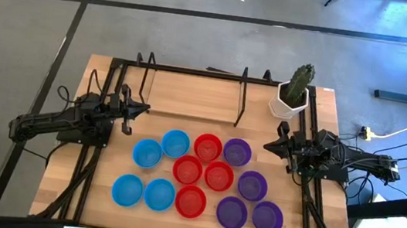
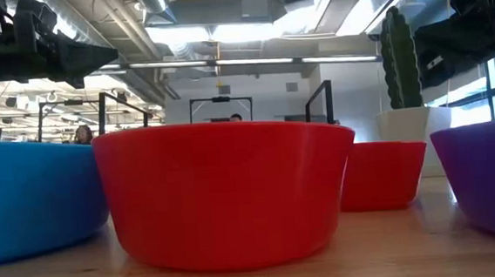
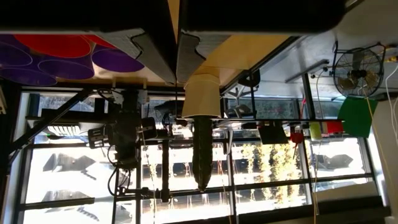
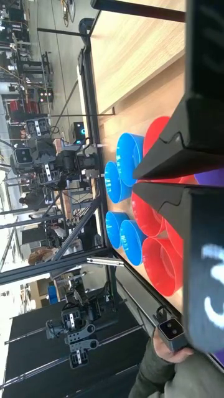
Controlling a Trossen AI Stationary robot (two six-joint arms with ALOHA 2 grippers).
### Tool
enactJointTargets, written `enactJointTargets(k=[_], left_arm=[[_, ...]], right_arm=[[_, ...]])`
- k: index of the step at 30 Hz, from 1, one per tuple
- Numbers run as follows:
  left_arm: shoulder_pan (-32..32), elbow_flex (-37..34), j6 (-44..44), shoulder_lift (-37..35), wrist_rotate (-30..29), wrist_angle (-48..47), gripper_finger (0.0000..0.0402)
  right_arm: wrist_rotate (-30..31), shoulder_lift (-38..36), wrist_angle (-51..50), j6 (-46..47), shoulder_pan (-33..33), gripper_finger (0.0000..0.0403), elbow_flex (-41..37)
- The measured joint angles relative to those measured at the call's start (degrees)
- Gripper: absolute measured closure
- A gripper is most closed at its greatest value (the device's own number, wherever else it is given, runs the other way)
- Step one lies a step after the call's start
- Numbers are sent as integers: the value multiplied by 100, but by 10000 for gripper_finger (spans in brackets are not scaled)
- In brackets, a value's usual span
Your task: Pick & Place Mini bowls
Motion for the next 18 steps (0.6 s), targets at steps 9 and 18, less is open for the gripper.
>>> enactJointTargets(k=[9,18], left_arm=[[1,0,0,1,0,-1,394],[-1,-1,4,2,0,-2,394]], right_arm=[[-1,-2,0,-2,2,382,0],[-1,-2,0,0,2,382,0]])
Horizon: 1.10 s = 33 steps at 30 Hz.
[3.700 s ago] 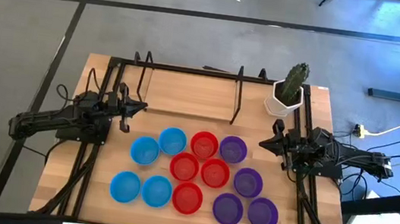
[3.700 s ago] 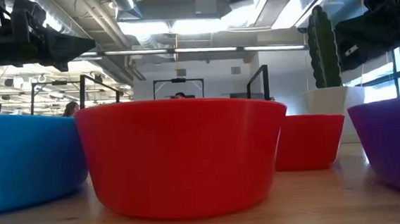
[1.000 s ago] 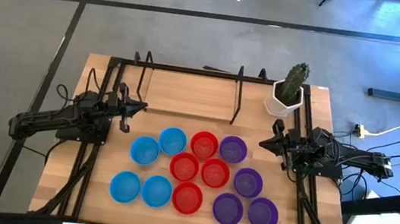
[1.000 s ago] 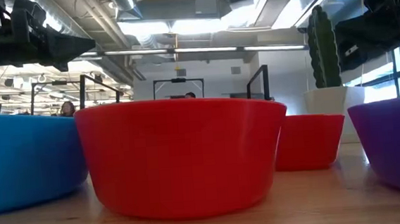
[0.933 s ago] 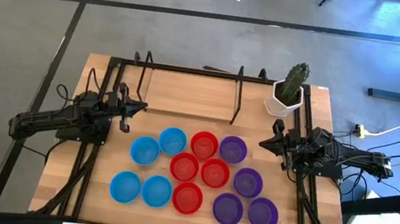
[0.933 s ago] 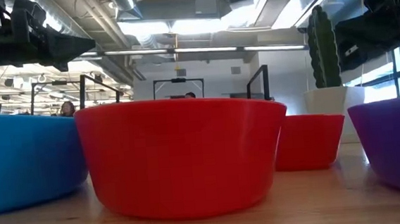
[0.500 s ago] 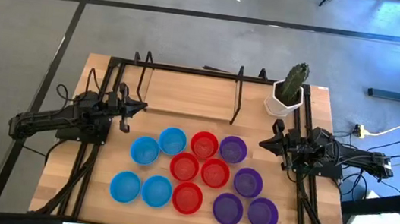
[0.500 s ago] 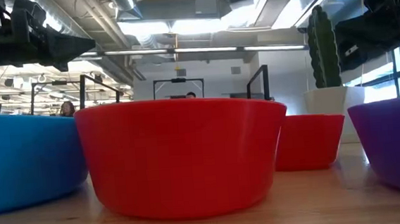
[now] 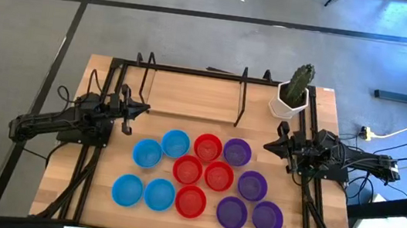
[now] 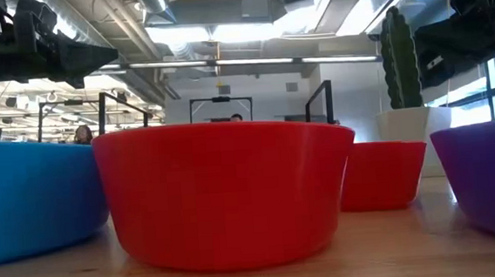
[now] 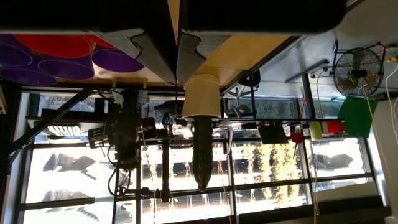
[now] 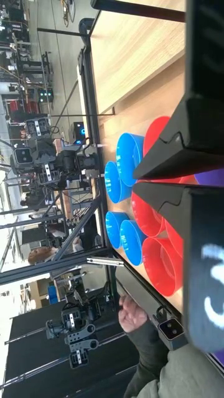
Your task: Pick & Place Mini bowls
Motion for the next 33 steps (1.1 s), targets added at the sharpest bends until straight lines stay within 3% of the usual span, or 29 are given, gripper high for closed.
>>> enactJointTargets(k=[15,24,29,33], left_arm=[[2,2,-30,0,1,2,397],[2,2,-668,0,1,199,398],[0,2,11,3,-2,622,396],[2,2,434,9,-2,121,399]], right_arm=[[1,2,0,-2,-2,382,0],[97,2,-15,-13,-2,382,0],[120,0,-13,-13,0,382,0],[742,0,206,-59,0,382,0]])
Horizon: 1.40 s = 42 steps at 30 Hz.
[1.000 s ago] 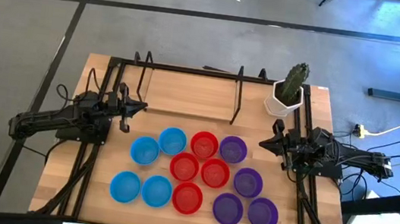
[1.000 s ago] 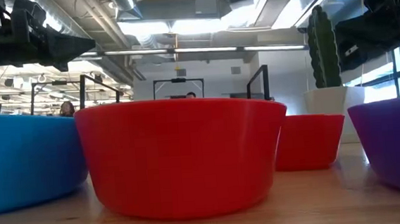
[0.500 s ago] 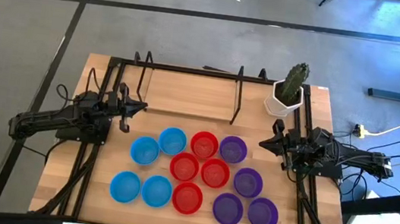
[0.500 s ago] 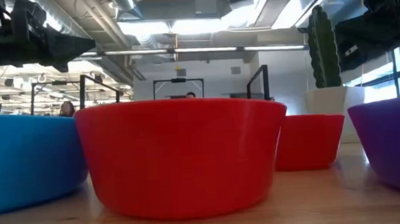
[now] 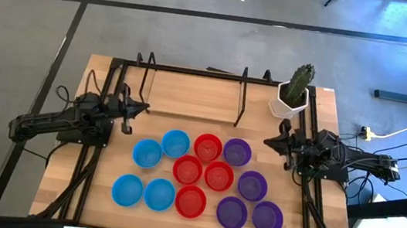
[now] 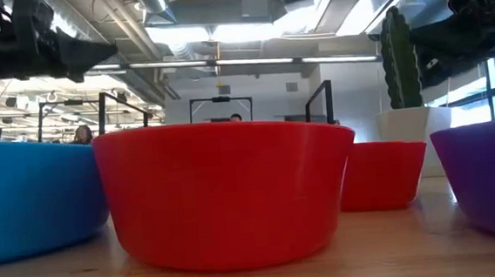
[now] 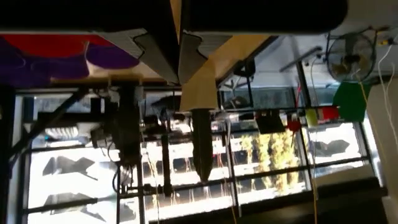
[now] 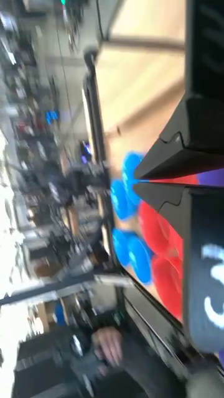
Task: Pick & Place Mini bowls
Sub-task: Put the blue bowl on the shelf
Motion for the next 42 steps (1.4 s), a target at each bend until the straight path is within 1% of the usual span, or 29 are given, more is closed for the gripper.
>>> enactJointTargets(k=[2,4,6,9,15,24,26,27,30,33,36,42], left_arm=[[-2,0,67,34,-57,-75,400],[-2,0,55,40,-186,-117,400],[-2,0,51,39,-207,-96,398],[-2,0,-23,39,-207,-84,396],[-2,0,-145,39,-201,-115,396],[-2,0,-38,39,-197,-125,397],[-16,29,-141,45,-185,-142,399],[-47,114,-216,87,-135,-176,399],[-320,561,-365,314,255,-100,398],[-777,952,-327,757,334,-237,399],[-1239,1551,-194,1315,-95,-559,399],[-2014,3297,-183,2644,-1047,-2219,399]], right_arm=[[252,1,216,-371,-2,382,-2],[270,13,328,-696,-2,382,-2],[270,35,330,-823,-2,387,-2],[272,48,222,-826,-2,398,-2],[567,50,205,-665,-2,379,-2],[571,50,207,-689,-2,375,-2],[569,50,208,-689,-2,375,-2],[571,50,209,-689,-2,375,-2],[571,50,207,-689,-2,375,-2],[570,50,197,-646,-2,375,-2],[565,50,87,-534,-2,375,-2],[567,50,1,-505,-2,375,-2]])
